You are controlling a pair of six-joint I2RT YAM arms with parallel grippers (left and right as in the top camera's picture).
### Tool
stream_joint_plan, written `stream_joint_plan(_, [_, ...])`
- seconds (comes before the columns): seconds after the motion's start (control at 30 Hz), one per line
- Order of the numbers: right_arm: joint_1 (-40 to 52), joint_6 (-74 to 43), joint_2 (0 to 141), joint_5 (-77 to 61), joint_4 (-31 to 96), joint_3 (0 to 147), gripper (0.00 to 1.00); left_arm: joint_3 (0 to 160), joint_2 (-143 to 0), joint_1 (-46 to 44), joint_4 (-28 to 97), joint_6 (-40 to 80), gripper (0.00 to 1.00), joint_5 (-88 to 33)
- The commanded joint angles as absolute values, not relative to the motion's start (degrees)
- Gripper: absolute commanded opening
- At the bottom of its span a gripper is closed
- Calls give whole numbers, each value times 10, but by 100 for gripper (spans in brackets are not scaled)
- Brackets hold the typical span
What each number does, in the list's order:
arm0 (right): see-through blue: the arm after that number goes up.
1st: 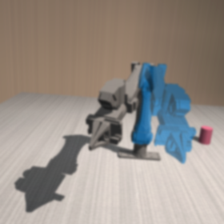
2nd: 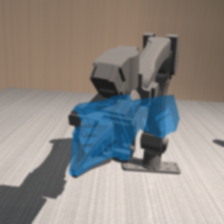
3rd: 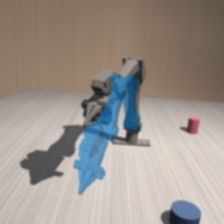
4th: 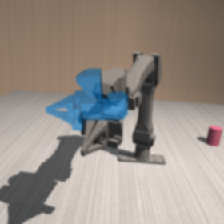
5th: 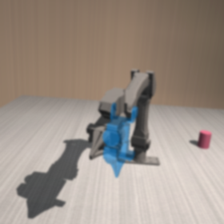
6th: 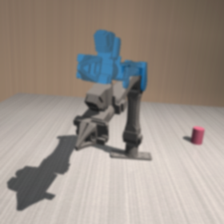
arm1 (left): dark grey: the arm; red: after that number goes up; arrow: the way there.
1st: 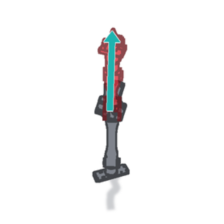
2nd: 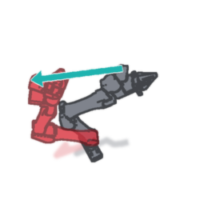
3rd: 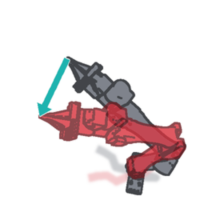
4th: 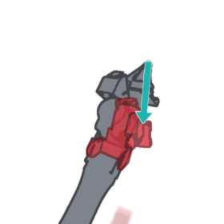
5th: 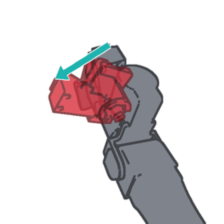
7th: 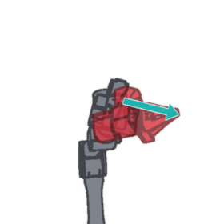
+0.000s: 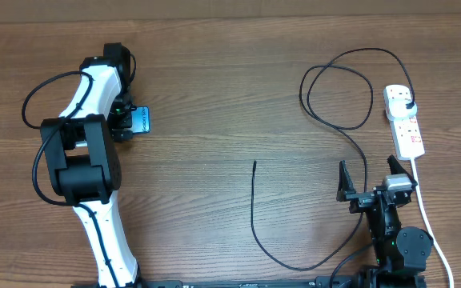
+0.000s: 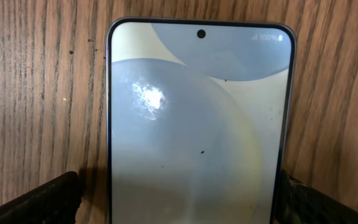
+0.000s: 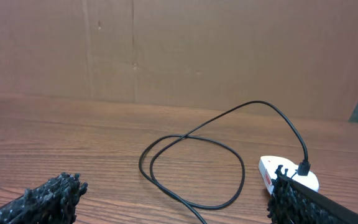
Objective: Plug charger to phone and switch on socket
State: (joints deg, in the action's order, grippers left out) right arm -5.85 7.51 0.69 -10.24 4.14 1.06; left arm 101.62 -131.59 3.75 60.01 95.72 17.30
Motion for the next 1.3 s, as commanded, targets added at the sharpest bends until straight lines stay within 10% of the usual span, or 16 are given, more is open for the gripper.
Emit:
stream_joint_plan(0.0, [-54,76,2,-103,39,4,100,1015,-1343,33,611,965,100,160])
stream_joint_plan(1.0, [-54,76,2,-103,39,4,100,1015,-1343,32,582,964,99,69])
stream_joint_plan(1.27, [-54,76,2,-103,39,4,100,1015,-1343,33,582,964,63,68])
